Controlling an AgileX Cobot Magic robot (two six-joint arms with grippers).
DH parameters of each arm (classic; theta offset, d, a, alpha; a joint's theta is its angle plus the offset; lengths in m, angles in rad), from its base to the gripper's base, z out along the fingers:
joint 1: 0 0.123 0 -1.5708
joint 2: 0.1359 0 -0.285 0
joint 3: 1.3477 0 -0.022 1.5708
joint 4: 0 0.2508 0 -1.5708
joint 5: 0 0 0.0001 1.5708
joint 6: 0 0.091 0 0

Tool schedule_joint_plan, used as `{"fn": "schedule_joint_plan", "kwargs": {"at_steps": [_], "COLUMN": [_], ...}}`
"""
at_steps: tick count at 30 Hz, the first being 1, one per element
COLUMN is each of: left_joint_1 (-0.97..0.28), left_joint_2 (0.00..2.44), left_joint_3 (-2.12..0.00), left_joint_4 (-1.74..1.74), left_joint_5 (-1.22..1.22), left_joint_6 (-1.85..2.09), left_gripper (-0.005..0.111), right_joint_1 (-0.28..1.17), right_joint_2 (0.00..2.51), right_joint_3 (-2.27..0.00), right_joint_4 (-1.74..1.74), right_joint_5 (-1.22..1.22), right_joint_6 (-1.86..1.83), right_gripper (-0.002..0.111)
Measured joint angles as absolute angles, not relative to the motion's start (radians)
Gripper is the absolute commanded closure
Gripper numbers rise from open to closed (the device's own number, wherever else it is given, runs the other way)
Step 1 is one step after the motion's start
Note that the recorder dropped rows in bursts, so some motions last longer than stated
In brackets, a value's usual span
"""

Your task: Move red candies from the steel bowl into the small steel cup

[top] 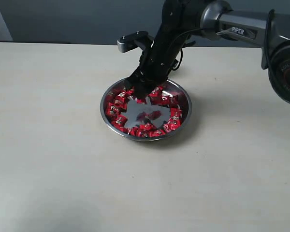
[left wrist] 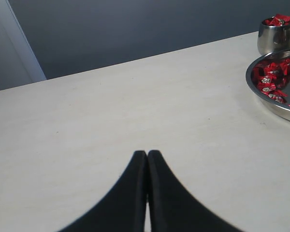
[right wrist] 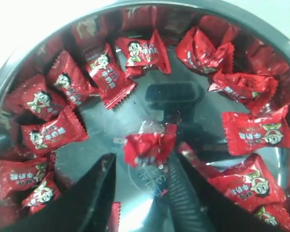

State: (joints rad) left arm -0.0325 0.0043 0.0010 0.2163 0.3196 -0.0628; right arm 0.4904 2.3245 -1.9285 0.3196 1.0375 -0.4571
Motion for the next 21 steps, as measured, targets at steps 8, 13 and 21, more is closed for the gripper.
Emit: {"fn": "schedule_joint_plan", "kwargs": {"at_steps": [8,13,21], "left_joint_1": [-0.032,-0.032,-0.032], "left_joint_2": [0.004,0.004,0.004], "left_joint_3": [0.001,0.001,0.001], "left_joint_4": [0.216,0.216,0.216], "left_joint_5": [0.320,0.320,0.320], "left_joint_6": [-0.063,-0.063,-0.063], "left_gripper": [0.106,0.106,0.106], "right_joint_1": [0.490,0.490,0.490], "right_joint_2": [2.324,2.324,2.376], "right_joint_3": [-1.928,-1.928,-1.928], "right_joint_4": [0.247,0.082,0.034], "right_joint_5": [1.051,1.085,1.088], "right_joint_6": [-0.450,-0.376,-0.357], "right_gripper": [0.067,0.067,0.067]}}
